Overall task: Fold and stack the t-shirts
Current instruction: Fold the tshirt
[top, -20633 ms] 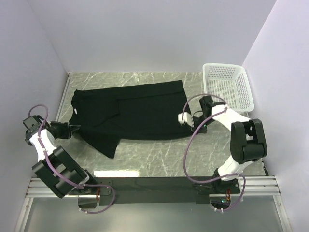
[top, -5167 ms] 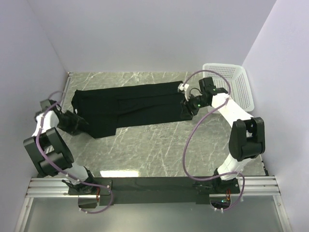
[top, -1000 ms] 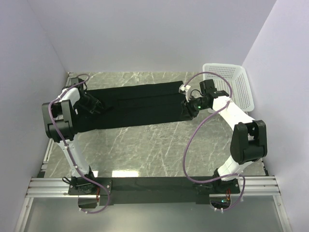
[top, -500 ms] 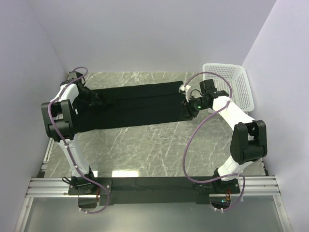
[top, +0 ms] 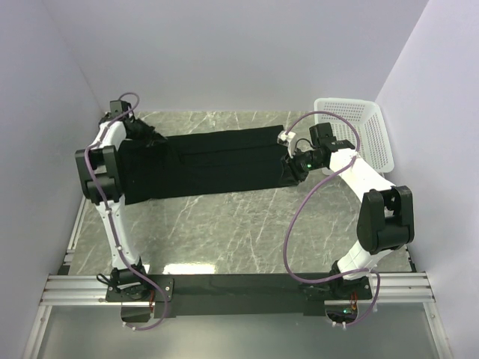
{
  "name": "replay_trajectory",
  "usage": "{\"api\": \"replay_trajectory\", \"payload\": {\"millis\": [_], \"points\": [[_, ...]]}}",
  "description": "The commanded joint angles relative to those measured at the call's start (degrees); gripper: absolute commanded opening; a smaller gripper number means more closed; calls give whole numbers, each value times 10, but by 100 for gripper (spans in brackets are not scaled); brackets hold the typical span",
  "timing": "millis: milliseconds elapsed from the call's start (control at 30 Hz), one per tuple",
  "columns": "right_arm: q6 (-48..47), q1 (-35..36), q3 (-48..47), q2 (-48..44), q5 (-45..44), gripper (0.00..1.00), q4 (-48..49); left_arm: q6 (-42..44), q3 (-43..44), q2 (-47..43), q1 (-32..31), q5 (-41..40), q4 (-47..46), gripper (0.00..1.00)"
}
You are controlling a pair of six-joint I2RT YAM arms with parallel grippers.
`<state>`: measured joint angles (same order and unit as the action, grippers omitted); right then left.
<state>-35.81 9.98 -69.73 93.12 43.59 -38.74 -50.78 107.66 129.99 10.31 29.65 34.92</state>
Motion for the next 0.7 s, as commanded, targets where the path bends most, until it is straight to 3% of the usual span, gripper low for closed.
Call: {"api": "replay_trajectory", "payload": {"millis": [0, 100, 200, 400, 567, 667], "points": [[0, 0, 3, -22, 7, 40, -4, -41, 46, 36, -10, 103, -64, 16], [1, 0, 3, -23, 7, 40, -5, -17, 107, 64, -14, 114, -21, 40], [1, 0, 3, -23, 7, 40, -5, 12, 132, 40, -6, 46, 8, 46], [1, 0, 1, -19, 11, 40, -5, 52, 97, -62, 23, -152, 58, 45], [5, 0, 0, -13, 14, 40, -2, 87, 59, -84, 24, -210, 139, 40], [4, 0, -4, -8, 15, 39, -4, 101, 7, -96, 24, -220, 136, 40]]}}
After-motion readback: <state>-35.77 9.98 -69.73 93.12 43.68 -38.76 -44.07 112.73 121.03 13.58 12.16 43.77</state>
